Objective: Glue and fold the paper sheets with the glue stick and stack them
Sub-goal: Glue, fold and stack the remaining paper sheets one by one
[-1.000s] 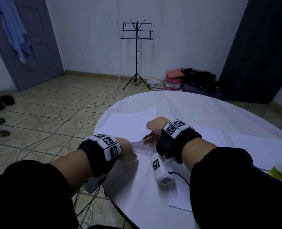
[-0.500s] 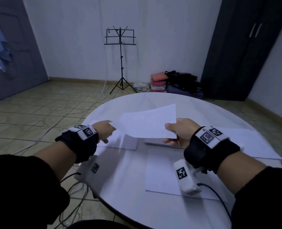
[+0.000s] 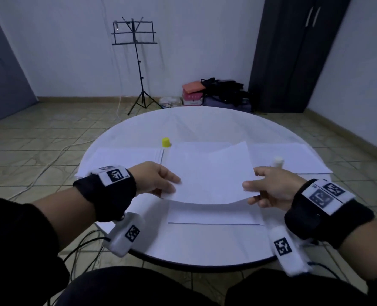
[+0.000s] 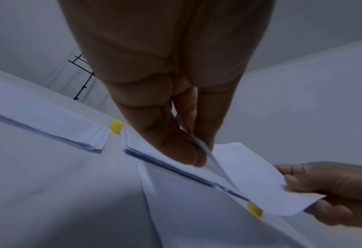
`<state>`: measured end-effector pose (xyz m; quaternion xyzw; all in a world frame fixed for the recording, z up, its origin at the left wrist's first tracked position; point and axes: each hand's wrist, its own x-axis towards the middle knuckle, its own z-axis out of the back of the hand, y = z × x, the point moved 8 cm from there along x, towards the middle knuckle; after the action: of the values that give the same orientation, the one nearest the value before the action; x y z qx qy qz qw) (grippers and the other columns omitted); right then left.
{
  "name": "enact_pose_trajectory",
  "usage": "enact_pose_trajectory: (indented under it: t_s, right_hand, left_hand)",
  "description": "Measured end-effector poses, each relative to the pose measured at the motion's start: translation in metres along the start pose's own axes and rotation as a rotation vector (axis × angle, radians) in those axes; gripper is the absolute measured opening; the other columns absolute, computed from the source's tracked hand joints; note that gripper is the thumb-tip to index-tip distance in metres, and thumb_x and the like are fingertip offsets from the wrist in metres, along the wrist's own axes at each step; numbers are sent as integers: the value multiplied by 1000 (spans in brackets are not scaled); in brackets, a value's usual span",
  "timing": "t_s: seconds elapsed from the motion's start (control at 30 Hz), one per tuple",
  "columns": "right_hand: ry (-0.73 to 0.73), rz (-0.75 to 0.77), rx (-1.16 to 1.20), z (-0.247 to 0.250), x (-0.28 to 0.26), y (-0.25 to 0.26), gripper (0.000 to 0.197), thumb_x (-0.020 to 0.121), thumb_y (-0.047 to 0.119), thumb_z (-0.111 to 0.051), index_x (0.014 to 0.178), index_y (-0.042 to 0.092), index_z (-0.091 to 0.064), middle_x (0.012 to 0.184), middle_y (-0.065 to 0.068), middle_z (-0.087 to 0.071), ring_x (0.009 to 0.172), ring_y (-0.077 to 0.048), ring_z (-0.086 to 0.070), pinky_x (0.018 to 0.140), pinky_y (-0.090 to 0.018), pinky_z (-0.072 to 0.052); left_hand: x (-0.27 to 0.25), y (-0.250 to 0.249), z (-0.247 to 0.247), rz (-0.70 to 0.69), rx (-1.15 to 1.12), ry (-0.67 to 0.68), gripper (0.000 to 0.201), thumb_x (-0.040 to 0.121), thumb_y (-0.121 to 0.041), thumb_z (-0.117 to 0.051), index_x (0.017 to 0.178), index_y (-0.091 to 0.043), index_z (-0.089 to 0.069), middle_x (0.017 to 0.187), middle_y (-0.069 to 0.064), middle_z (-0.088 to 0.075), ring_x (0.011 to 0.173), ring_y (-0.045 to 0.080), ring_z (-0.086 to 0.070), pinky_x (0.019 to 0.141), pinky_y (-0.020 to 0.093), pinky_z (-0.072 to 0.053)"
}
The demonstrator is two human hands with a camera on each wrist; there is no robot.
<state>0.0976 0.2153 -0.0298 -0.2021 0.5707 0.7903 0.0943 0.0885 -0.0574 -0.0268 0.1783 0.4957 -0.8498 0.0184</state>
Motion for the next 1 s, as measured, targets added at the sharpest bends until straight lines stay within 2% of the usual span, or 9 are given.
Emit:
enact_pose_trajectory:
  t_s: [0.1, 0.17, 0.2, 0.3, 0.4, 0.5, 0.67, 0.77, 1.0]
  right_hand:
    - [-27, -39, -207, 9, -7, -7, 7, 87, 5, -66, 92, 6, -61, 76, -4, -64, 56, -19, -63, 37, -20, -38]
    - [-66, -44, -417, 15, -5, -8, 20, 84, 10, -70, 70, 12, -55, 59, 1, -61, 56, -16, -59, 42, -21, -36]
    - [-64, -56, -508, 15, -4, -9, 23, 83, 15, -71, 67, 13, -54, 59, 1, -59, 58, -16, -56, 45, -22, -36]
    - [-33, -121, -660, 11, -2, -18, 22, 78, 23, -76, 76, 8, -59, 64, -5, -59, 60, -19, -51, 47, -23, -34]
    - [-27, -145, -738, 9, 0, -25, 29, 77, 22, -77, 66, 9, -53, 56, -4, -56, 48, -16, -47, 46, -24, -33]
    - [-35, -133, -819, 7, 1, -24, 34, 79, 25, -75, 64, 10, -48, 61, -4, -57, 49, -15, -45, 47, -23, -32]
    - [-33, -138, -851, 6, 5, -24, 32, 80, 25, -74, 65, 9, -50, 60, -4, -57, 48, -15, -45, 46, -23, -31]
    - [-28, -127, -900, 5, 5, -22, 34, 81, 28, -72, 64, 10, -49, 61, -3, -56, 48, -15, -44, 46, -22, -31]
    - [-22, -125, -871, 3, 6, -23, 39, 80, 26, -74, 60, 11, -44, 57, -3, -55, 46, -15, -42, 45, -22, -30]
  left_hand:
    - [3, 2, -11, 5, 168, 38, 21, 78, 0, -74, 90, -18, -73, 61, -6, -63, 57, 8, -58, 60, 17, -54]
    - [4, 3, -16, 9, 255, 55, 20, 78, -5, -76, 89, -20, -72, 64, -6, -59, 53, 2, -57, 57, 15, -51]
    - [4, 4, -19, 10, 284, 64, 19, 78, -6, -76, 89, -20, -71, 67, -5, -58, 49, -1, -56, 54, 14, -50]
    - [7, 8, -27, 24, 359, 104, 18, 77, -9, -78, 88, -20, -69, 75, -2, -56, 49, 1, -54, 51, 14, -46]
    - [11, 16, -34, 42, 442, 143, 18, 76, -13, -79, 84, -24, -67, 73, -2, -59, 51, 8, -54, 52, 16, -45]
    - [14, 21, -36, 51, 483, 161, 20, 74, -16, -80, 83, -27, -66, 70, -3, -63, 49, 9, -55, 57, 18, -45]
    - [15, 24, -36, 67, 455, 167, 21, 73, -16, -82, 83, -27, -66, 67, -4, -62, 55, 11, -58, 60, 17, -46]
    - [14, 24, -35, 56, 464, 148, 21, 73, -18, -81, 83, -27, -66, 64, -7, -61, 56, 8, -57, 57, 12, -42]
    - [13, 25, -34, 50, 461, 153, 21, 75, -16, -80, 85, -28, -66, 68, -3, -62, 62, 10, -57, 66, 17, -45]
